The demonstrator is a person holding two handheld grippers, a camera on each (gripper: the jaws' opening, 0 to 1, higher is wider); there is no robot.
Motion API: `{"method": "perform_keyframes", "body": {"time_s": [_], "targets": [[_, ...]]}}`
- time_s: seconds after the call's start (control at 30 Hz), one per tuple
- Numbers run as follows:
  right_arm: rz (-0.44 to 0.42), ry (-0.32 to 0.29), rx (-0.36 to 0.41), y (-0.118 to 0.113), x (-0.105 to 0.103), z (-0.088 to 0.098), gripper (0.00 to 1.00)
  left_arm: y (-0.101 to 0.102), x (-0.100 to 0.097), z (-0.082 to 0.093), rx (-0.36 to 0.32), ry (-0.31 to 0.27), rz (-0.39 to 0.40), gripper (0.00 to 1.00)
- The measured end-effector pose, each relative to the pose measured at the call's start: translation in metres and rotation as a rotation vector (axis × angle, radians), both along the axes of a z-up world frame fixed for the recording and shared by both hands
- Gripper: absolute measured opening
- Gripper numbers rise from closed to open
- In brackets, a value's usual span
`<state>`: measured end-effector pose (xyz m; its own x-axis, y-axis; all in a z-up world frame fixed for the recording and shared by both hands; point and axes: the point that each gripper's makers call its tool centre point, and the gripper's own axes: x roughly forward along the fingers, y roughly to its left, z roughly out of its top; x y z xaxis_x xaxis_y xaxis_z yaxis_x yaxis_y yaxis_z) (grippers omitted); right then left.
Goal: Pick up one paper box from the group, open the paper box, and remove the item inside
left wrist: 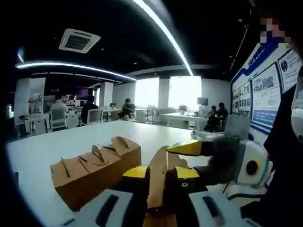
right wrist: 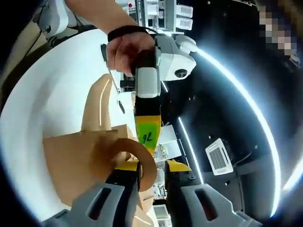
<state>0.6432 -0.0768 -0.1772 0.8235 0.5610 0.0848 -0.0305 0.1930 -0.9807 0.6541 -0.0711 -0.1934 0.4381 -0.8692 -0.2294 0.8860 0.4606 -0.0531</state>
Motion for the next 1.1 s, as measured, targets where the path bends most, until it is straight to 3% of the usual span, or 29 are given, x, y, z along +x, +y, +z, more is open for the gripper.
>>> {"method": "perform_keyframes", "body": {"time_s": [0.07, 0.1, 0.33, 0.6, 0.8, 1.1], "targets": [[-0.001, 0.000, -0.003, 0.000, 0.000, -0.001, 0.21, -0.001, 0.003, -0.003, -0.002, 0.022, 0.017, 0.06], [-0.004, 0.001, -0.010, 0.000, 0.001, -0.002, 0.21, -0.003, 0.002, -0.001, -0.036, 0.053, 0.018, 0.05], [0.007, 0.014, -0.043, 0.001, -0.002, -0.010, 0.18, 0.002, 0.011, 0.000, -0.149, 0.173, 0.055, 0.04], [0.021, 0.039, -0.066, 0.000, -0.005, -0.012, 0.13, 0.005, 0.016, -0.003, -0.227, 0.236, 0.067, 0.04], [0.039, 0.045, -0.086, 0.001, -0.013, -0.012, 0.11, 0.006, 0.020, -0.007, -0.236, 0.235, 0.087, 0.04], [0.036, 0.103, -0.092, -0.005, -0.020, -0.024, 0.03, 0.003, 0.019, -0.009, -0.240, 0.237, 0.089, 0.04]]}}
